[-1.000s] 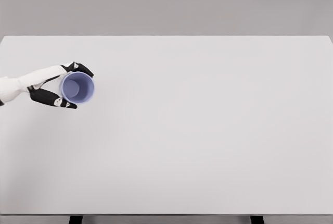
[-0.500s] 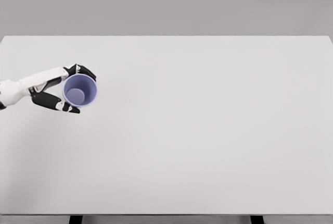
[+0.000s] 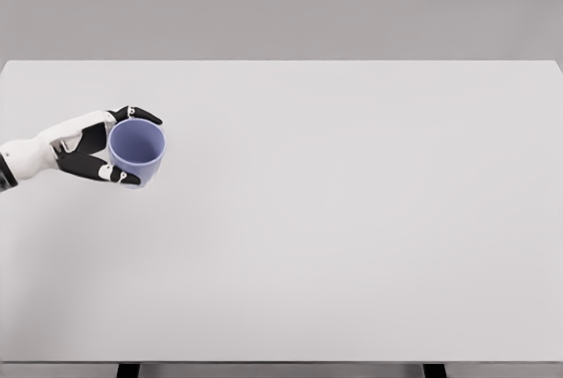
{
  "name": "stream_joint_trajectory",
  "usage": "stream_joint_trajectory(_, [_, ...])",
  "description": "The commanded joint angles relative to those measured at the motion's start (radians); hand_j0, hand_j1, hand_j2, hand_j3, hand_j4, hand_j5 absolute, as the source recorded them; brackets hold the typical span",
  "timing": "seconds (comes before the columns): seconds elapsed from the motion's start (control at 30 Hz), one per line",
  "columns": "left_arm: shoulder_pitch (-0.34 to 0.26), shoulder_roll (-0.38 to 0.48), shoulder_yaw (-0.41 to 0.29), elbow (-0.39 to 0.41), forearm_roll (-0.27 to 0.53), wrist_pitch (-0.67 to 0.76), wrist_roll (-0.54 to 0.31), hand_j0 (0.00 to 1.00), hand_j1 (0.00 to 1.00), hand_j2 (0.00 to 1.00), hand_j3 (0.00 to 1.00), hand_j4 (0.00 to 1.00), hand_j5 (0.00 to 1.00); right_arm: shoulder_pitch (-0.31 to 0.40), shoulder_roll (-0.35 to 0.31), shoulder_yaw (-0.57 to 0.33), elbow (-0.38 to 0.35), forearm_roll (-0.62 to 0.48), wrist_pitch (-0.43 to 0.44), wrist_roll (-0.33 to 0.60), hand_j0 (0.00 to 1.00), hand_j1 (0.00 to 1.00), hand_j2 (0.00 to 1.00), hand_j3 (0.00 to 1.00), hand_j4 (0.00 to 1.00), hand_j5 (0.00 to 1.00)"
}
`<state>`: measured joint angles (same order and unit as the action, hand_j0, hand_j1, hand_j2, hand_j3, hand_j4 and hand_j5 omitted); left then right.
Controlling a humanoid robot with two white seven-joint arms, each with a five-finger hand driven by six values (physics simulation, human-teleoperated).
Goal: Flip the cup with left arm and place it on the table
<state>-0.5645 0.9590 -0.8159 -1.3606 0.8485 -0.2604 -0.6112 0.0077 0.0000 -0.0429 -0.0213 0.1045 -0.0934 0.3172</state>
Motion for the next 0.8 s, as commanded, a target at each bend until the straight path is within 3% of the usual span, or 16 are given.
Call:
stream_joint_trajectory(0.0, [0.002, -0.005, 0.001, -0.002, 0.052, 0.061, 0.000, 0.58, 0.58, 0.58, 0.58, 0.58, 0.58, 0.000, 0.000, 0.000, 0.000, 0.000, 0.000, 0.000, 1.00, 1.00, 1.00, 1.00, 1.00, 1.00])
stream_joint_trajectory(0.77, [0.029, -0.077, -0.006, 0.046, 0.044, 0.133, 0.000, 0.75, 0.75, 0.75, 0.75, 0.75, 0.75, 0.000, 0.000, 0.000, 0.000, 0.000, 0.000, 0.000, 1.00, 1.00, 1.00, 1.00, 1.00, 1.00])
